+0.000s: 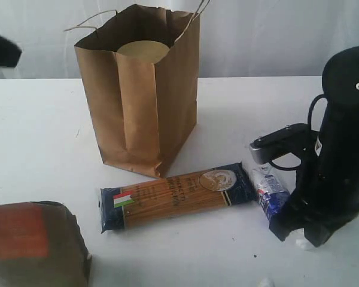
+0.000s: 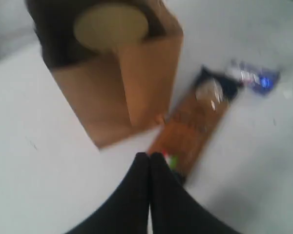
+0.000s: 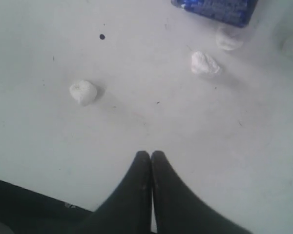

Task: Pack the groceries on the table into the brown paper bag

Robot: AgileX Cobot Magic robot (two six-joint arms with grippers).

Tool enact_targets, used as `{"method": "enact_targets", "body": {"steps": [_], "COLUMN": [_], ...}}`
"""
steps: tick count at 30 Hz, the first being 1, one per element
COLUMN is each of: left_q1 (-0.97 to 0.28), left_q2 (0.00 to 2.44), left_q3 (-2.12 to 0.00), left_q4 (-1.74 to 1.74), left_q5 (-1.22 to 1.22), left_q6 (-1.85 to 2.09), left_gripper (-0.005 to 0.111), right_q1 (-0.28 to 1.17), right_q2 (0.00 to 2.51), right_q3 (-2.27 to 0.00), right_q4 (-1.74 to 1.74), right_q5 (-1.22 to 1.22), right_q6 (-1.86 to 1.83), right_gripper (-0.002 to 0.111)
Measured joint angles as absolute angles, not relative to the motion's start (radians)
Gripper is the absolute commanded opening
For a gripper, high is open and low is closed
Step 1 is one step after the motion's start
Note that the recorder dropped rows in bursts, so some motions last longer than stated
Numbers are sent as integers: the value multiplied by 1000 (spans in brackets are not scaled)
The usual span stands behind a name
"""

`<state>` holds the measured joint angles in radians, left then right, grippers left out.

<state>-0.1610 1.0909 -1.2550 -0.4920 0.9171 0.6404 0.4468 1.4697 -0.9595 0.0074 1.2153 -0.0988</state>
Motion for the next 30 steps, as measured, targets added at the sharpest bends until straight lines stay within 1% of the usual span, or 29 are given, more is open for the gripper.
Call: {"method": "enact_targets", "body": {"steps": [2,3,6,9,11,14,17,19,20,25,30], "left_q1": [-161,-161,-161,-161,-161,-161,-176,-188,-195,-218,-220], "left_q2": [1163,1185,1213,1212,1203,1178,1128,1093,1075,1041,1041], "left_q3": [-1338,-1359,-1380,-1367,-1340,-1269,-1161,-1092,-1055,-907,-825], "left_q4": [-365,-315,-192,-167,-198,-277,-320,-318,-308,-268,-264], "left_q5": [1091,1131,1132,1132,1132,1132,1131,1131,1131,1129,1124], "left_q6": [591,566,477,442,446,554,720,797,829,985,1066], "left_gripper": [0,0,0,2,10,30,54,63,66,67,67], "right_q1": [447,447,447,447,447,447,447,447,447,447,447], "right_q2": [1470,1470,1470,1470,1470,1470,1470,1470,1470,1470,1471], "right_q3": [-950,-947,-945,-945,-945,-945,-945,-945,-945,-945,-945], "right_q4": [7,7,7,9,9,11,11,11,11,11,11], "right_q5": [1218,1218,1218,1211,1199,1184,1182,1179,1177,1142,1080], "right_q6": [-99,-99,-99,-99,-99,-99,-99,-99,-100,-100,-100], "right_gripper": [0,0,0,0,0,0,0,0,0,0,0]}}
